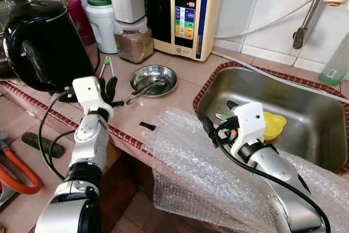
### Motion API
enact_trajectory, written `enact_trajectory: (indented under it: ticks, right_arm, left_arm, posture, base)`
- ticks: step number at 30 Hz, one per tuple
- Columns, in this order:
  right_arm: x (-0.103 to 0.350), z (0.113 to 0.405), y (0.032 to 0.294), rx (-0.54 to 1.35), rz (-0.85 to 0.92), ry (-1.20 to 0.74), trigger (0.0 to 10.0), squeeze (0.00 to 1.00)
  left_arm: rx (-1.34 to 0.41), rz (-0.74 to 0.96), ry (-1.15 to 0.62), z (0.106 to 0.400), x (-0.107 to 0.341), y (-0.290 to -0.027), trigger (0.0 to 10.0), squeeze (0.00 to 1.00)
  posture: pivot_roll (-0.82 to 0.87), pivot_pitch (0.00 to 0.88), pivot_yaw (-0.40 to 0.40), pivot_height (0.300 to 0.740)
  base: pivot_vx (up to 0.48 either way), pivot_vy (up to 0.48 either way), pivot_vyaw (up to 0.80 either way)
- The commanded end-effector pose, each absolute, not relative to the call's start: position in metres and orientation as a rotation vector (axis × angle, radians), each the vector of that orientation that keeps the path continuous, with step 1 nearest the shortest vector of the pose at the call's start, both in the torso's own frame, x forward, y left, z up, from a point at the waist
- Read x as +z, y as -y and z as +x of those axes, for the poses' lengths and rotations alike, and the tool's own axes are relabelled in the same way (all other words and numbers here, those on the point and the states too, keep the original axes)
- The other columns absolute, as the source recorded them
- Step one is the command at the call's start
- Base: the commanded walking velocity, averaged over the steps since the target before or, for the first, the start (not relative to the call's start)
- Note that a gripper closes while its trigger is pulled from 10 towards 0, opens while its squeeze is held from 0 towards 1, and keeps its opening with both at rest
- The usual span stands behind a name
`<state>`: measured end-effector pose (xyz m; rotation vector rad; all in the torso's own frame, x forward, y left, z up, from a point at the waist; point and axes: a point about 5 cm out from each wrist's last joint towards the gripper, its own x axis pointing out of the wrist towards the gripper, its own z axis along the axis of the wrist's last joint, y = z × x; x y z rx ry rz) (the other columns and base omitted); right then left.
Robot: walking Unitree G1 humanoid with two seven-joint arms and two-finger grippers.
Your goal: Kitchen organization
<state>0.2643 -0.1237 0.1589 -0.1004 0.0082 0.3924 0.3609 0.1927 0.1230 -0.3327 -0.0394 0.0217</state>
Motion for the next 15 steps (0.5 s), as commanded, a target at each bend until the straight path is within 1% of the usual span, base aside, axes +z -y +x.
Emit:
enact_trajectory:
  ticks: [1, 5, 8, 10, 15]
  right_arm:
    - [0.162, 0.263, 0.124, 0.392, -0.105, -0.001, 10.0, 0.0]
    - [0.16, 0.263, 0.122, 0.4, -0.109, -0.006, 10.0, 0.0]
    - [0.159, 0.263, 0.121, 0.406, -0.11, -0.007, 10.0, 0.0]
    - [0.159, 0.263, 0.12, 0.412, -0.114, -0.009, 10.0, 0.0]
    - [0.159, 0.262, 0.119, 0.415, -0.116, -0.009, 10.0, 0.0]
  left_arm:
    - [0.004, -0.382, 0.046, 0.362, 0.129, -0.194, 10.0, 1.0]
    - [-0.041, -0.437, 0.034, 0.354, 0.126, -0.19, 10.0, 1.0]
    - [-0.087, -0.485, 0.05, 0.345, 0.126, -0.182, 10.0, 1.0]
    - [-0.113, -0.548, 0.059, 0.338, 0.127, -0.176, 10.0, 1.0]
    - [-0.109, -0.593, 0.047, 0.328, 0.128, -0.17, 10.0, 1.0]
  posture:
    - [-0.11, 0.001, 0.047, 0.74]
    - [-0.1, 0.006, 0.045, 0.74]
    - [-0.1, 0.006, 0.045, 0.74]
    - [-0.1, 0.006, 0.045, 0.74]
    - [-0.09, 0.011, 0.041, 0.74]
  base:
    - [0.0, 0.0, 0.0]
    - [0.0, 0.0, 0.0]
    - [0.0, 0.0, 0.0]
    - [0.0, 0.0, 0.0]
    - [0.0, 0.0, 0.0]
